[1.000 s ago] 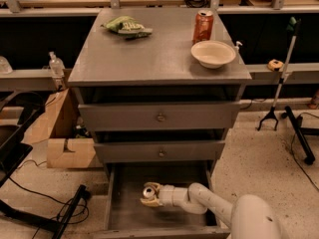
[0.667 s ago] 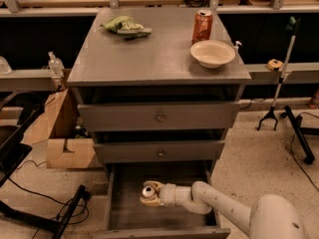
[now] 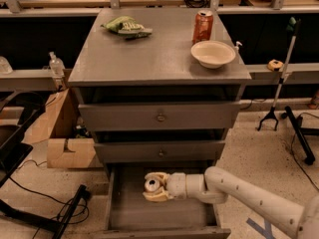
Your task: Pick orange can from bottom drawer and place on counter
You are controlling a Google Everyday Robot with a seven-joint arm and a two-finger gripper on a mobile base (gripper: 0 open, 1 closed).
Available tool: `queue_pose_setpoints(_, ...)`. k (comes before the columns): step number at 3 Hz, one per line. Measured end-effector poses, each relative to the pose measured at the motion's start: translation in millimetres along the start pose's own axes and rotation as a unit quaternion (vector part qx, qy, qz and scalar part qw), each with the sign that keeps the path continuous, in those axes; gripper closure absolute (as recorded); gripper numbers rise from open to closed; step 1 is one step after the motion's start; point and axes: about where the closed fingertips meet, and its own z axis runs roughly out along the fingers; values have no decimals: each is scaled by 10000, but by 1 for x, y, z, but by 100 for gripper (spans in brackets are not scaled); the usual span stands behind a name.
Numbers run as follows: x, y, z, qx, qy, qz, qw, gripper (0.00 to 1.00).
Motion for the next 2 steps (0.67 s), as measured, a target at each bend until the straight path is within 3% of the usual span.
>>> queue_pose_setpoints(1, -121, 2, -41, -78, -80, 18, 9999, 100)
queue_pose_setpoints(2, -201, -11, -74, 279, 66, 16, 9996, 100)
